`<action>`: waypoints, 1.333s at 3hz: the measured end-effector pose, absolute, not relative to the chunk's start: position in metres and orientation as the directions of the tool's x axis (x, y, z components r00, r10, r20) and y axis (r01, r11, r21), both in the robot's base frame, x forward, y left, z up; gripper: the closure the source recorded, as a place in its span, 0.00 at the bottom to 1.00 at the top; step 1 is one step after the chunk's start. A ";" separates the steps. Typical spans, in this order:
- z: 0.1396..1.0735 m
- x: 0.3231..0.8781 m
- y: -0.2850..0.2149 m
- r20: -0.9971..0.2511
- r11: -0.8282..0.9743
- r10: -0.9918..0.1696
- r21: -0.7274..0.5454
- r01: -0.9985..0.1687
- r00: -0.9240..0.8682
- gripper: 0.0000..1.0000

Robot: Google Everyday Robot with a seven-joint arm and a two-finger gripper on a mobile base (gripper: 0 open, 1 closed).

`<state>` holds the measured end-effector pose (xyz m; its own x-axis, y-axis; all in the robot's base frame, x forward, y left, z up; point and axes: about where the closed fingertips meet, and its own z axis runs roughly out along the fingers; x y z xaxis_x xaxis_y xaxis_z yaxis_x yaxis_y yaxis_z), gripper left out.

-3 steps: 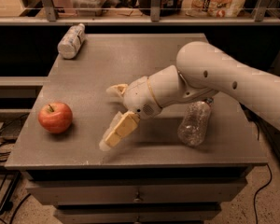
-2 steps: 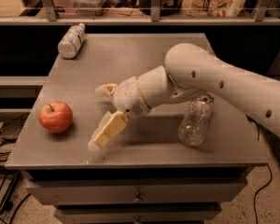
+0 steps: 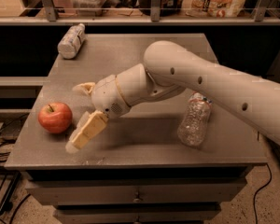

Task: Move apple near blue plastic bottle

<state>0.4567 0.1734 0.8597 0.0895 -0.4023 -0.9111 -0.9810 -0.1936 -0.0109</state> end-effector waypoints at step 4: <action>0.852 0.431 0.228 -0.934 -0.317 -0.350 0.044 -0.948 0.074 0.73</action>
Offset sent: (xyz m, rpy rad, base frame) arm -0.0314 0.0583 -0.0130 0.0403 0.0814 0.1458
